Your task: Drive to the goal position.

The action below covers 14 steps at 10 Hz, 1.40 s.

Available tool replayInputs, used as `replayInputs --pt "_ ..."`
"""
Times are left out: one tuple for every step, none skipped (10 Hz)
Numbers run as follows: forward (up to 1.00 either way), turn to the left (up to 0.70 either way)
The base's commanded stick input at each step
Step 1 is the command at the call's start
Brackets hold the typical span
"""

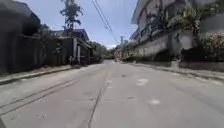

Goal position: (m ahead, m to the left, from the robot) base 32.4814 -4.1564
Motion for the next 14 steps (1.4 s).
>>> replayInputs --pt "1.00 0.01" --pt "1.00 0.01" --pt "1.00 0.01" --pt "1.00 0.01" --pt "1.00 0.01" --pt "1.00 0.01" --pt "1.00 0.01" --pt "1.00 0.01" --pt "1.00 0.01" --pt "1.00 0.01" --pt "1.00 0.01" --pt "1.00 0.01" --pt "1.00 0.01" --pt "1.00 0.01"
